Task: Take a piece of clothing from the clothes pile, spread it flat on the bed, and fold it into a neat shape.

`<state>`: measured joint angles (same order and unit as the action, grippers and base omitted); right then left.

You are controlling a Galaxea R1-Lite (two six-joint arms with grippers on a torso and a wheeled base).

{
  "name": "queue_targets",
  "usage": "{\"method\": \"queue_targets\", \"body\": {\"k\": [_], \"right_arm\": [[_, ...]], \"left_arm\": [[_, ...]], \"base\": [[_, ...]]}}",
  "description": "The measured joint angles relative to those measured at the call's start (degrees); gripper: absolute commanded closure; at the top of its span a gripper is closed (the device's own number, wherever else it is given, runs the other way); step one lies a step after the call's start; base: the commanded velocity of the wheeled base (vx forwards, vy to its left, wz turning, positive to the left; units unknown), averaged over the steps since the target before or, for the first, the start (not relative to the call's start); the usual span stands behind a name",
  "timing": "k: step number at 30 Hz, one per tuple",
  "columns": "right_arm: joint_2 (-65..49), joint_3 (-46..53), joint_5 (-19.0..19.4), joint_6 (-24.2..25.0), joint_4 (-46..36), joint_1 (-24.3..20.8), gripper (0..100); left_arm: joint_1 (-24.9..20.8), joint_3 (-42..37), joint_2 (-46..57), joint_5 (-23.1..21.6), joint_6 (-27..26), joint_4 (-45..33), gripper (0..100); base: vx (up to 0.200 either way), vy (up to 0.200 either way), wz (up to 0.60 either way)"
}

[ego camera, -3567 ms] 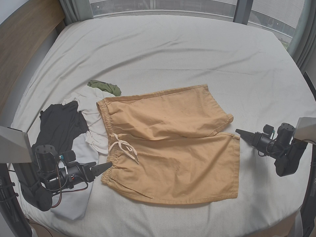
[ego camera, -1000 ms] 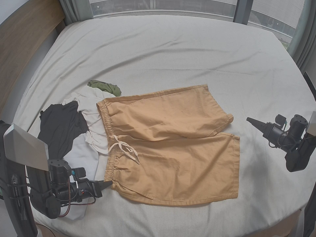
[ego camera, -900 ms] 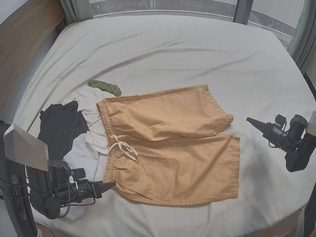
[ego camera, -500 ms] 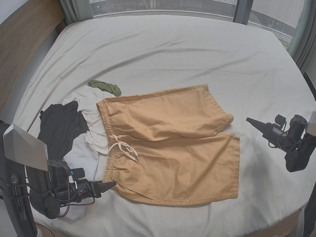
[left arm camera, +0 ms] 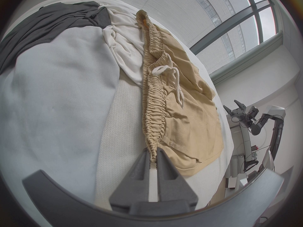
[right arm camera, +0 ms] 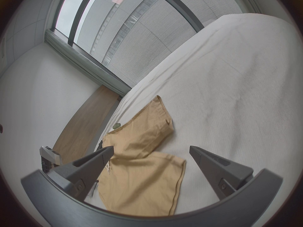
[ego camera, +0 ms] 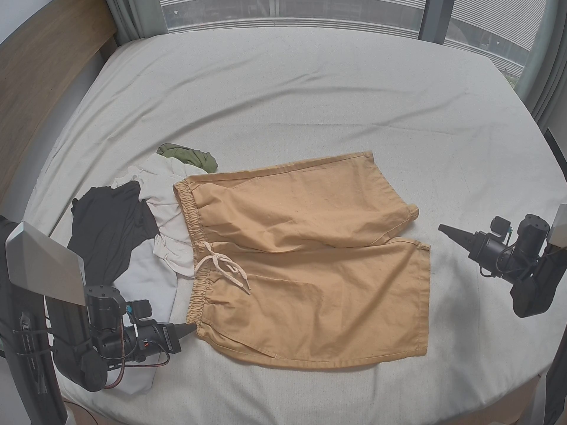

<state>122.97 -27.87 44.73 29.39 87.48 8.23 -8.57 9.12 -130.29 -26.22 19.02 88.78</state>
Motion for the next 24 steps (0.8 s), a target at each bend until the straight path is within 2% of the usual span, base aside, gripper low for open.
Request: {"method": "queue_targets", "body": {"k": [9, 17, 24], "right_arm": [[0.68, 14.59, -0.09, -15.57, -0.24, -1.27, 0], [3.52, 24.41, -0.17, -20.5, -0.13, -1.62, 0], [8.27, 26.38, -0.23, -21.25, 0.54, -3.66, 0]], "left_arm": [[-0.9, 0.11, 1.22, -0.18, 0.06, 0.06, 100], [-2.12, -0.13, 1.52, -0.16, 0.05, 0.11, 100], [-2.36, -0.35, 1.52, -0.13, 0.06, 0.09, 100]], "base": [[0.0, 0.0, 0.0], [0.0, 0.0, 0.0], [0.0, 0.0, 0.0]]}}
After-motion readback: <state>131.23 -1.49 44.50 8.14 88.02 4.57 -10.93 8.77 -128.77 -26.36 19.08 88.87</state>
